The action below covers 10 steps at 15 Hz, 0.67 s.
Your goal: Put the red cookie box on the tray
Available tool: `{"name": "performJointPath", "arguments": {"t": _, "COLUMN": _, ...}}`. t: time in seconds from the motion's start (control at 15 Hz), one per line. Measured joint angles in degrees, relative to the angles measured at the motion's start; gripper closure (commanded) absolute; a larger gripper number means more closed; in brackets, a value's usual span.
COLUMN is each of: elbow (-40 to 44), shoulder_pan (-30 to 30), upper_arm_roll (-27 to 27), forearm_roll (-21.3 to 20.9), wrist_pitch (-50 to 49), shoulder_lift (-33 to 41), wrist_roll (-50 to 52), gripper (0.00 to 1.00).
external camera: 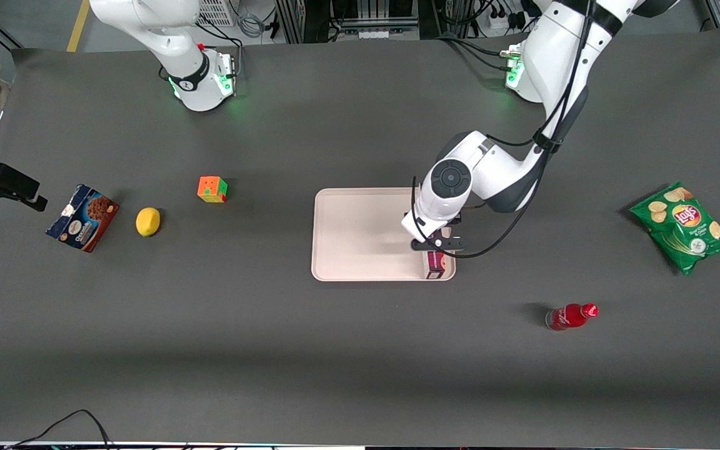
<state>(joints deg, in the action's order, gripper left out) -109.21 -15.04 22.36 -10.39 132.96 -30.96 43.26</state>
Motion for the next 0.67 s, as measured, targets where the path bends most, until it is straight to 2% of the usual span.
{"name": "performJointPath", "arguments": {"t": 0.07, "elbow": -0.26, "shoulder_pan": 0.0, "upper_arm_roll": 0.0, "forearm_roll": -0.05, "wrist_pitch": 0.18, "shoulder_lift": -0.04, "wrist_roll": 0.11, "gripper": 0.71}}
{"name": "performJointPath", "arguments": {"t": 0.2, "elbow": -0.57, "shoulder_pan": 0.0, "upper_arm_roll": -0.02, "forearm_roll": -0.1, "wrist_pitch": 0.48, "shoulder_lift": -0.1, "wrist_roll": 0.23, "gripper": 0.42}}
{"name": "performJointPath", "arguments": {"t": 0.27, "elbow": -0.58, "shoulder_pan": 0.0, "upper_arm_roll": -0.04, "forearm_roll": -0.11, "wrist_pitch": 0.6, "shoulder_lift": -0.16, "wrist_roll": 0.26, "gripper": 0.21}}
{"name": "performJointPath", "arguments": {"t": 0.4, "elbow": -0.57, "shoulder_pan": 0.01, "upper_arm_roll": -0.05, "forearm_roll": -0.12, "wrist_pitch": 0.9, "shoulder_lift": -0.19, "wrist_roll": 0.32, "gripper": 0.0}}
{"name": "performJointPath", "arguments": {"t": 0.67, "elbow": -0.53, "shoulder_pan": 0.05, "upper_arm_roll": -0.06, "forearm_roll": -0.13, "wrist_pitch": 1.69, "shoulder_lift": -0.22, "wrist_roll": 0.46, "gripper": 0.0}}
